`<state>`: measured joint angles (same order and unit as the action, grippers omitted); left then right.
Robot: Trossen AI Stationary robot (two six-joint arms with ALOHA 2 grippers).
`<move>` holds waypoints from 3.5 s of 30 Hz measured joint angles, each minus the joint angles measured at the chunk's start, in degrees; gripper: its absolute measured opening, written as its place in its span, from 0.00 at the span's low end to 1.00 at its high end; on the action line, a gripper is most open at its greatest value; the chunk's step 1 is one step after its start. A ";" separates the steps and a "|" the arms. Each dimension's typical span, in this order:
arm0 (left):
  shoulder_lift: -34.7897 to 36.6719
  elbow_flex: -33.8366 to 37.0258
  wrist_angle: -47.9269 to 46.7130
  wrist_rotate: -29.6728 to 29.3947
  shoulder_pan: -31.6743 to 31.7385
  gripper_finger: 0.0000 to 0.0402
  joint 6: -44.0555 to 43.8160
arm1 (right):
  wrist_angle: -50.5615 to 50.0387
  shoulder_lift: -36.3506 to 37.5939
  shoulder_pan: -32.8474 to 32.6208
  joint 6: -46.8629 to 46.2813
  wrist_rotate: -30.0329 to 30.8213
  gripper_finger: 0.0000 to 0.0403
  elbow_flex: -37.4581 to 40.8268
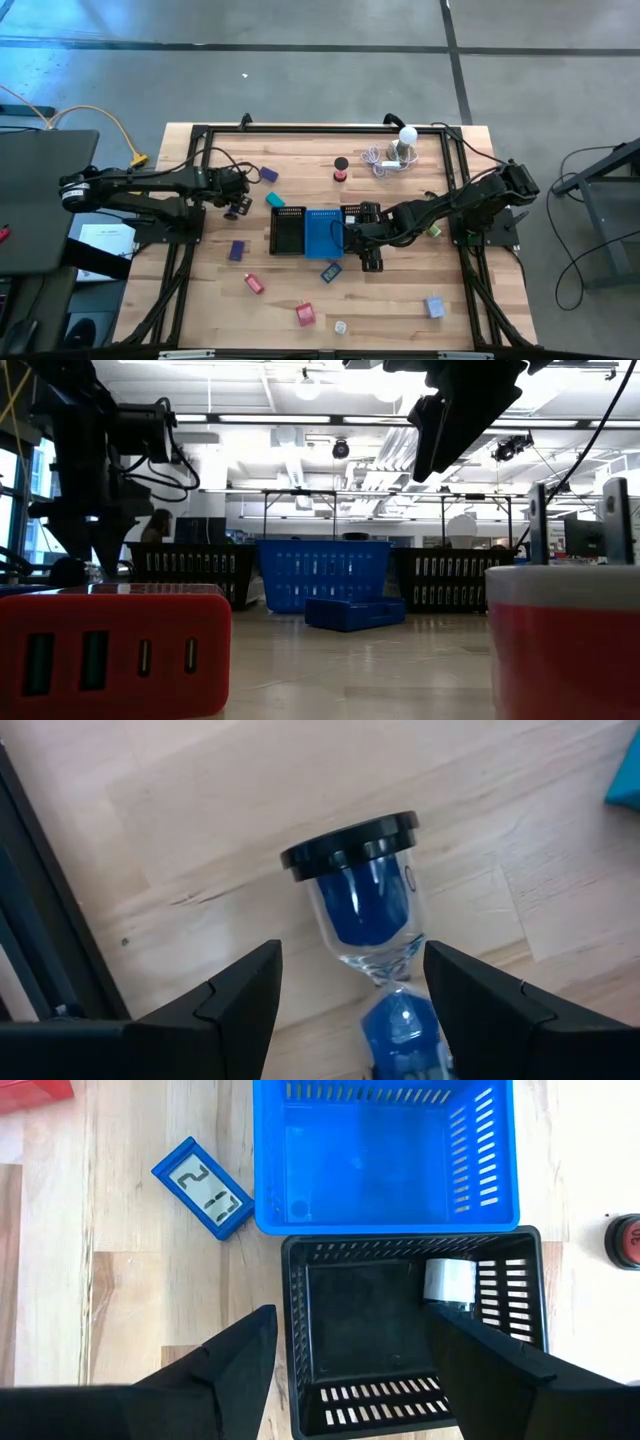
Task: Pick & Place Office items
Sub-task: Put the blue hourglass into the blue bin
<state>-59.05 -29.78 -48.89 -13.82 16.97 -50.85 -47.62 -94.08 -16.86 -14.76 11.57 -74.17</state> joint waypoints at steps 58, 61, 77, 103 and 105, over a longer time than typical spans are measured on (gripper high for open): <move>25.18 -0.46 27.15 3.19 -18.18 0.29 17.01 | 21.04 0.02 -0.02 7.81 0.26 0.61 0.00; 25.48 -0.48 33.46 1.42 -21.75 0.29 23.33 | 22.07 0.02 -0.02 8.78 0.07 0.61 0.00; 4.33 -0.35 67.41 -1.86 -31.30 0.29 45.78 | 34.15 0.02 -0.02 13.21 1.07 0.61 0.00; -7.23 -0.35 82.45 5.14 -34.36 0.30 51.11 | 52.39 -1.26 1.27 19.30 3.22 0.61 0.00; -7.23 -0.35 82.55 5.11 -34.35 0.30 51.36 | 53.44 -1.92 1.66 20.00 3.53 0.61 -0.02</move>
<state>-66.28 -30.13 33.66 -8.71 -17.38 0.51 5.82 -96.01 -15.21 5.23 15.10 -74.19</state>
